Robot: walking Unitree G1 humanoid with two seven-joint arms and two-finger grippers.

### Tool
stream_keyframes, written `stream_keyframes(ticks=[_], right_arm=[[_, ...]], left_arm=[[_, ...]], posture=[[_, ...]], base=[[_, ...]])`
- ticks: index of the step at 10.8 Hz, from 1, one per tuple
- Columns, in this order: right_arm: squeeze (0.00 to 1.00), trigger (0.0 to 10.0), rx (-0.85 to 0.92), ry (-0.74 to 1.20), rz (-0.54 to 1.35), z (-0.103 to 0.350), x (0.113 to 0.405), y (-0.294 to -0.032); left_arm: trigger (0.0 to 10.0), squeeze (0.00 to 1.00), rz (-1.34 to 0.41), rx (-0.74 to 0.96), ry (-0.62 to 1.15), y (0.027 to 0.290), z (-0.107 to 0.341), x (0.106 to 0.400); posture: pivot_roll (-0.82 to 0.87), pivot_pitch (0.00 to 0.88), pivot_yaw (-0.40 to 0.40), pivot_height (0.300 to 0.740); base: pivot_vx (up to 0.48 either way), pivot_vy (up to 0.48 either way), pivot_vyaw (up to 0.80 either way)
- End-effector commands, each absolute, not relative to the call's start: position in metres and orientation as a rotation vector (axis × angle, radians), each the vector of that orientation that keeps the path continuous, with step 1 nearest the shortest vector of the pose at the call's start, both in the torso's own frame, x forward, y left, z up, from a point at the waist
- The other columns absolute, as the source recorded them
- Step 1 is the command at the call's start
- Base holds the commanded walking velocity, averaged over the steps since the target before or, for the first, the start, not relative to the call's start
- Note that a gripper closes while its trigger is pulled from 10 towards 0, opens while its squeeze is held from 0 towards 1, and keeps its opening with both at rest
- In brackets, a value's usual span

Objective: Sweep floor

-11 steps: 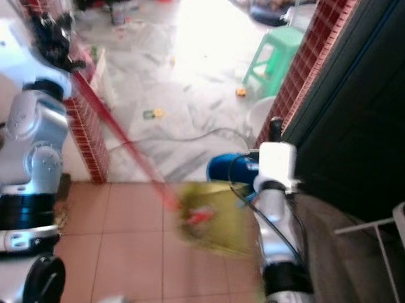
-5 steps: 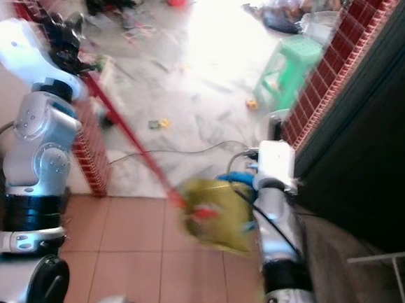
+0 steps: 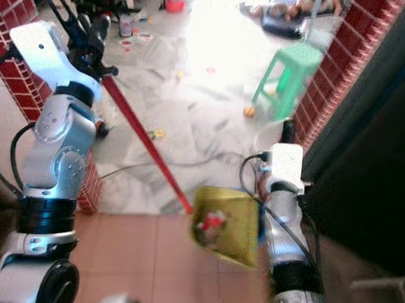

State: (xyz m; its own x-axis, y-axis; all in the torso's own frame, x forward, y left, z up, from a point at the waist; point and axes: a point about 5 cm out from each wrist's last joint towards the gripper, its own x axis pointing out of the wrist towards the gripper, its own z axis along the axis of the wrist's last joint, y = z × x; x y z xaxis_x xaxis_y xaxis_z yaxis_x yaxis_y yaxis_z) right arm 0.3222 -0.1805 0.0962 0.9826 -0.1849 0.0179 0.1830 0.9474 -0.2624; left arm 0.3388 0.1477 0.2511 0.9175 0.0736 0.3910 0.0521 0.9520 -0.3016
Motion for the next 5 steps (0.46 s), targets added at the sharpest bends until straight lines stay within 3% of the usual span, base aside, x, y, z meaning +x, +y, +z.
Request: stream_keyframes(ticks=[1, 5], right_arm=[[0.0, 10.0, -0.27, -0.03, -0.21, 0.106, 0.325, -0.188], [0.0, 10.0, -0.269, -0.027, -0.201, 0.106, 0.327, -0.186]], left_arm=[[10.0, 0.0, -0.017, -0.305, -0.495, 0.141, 0.27, 0.334], [10.0, 0.0, -0.057, -0.252, -0.525, 0.128, 0.271, 0.331]], posture=[[-0.04, 0.0, -0.005, 0.74], [-0.03, 0.0, -0.008, 0.74]], base=[[0.401, -0.259, 0.0], [0.394, -0.269, 0.0]])
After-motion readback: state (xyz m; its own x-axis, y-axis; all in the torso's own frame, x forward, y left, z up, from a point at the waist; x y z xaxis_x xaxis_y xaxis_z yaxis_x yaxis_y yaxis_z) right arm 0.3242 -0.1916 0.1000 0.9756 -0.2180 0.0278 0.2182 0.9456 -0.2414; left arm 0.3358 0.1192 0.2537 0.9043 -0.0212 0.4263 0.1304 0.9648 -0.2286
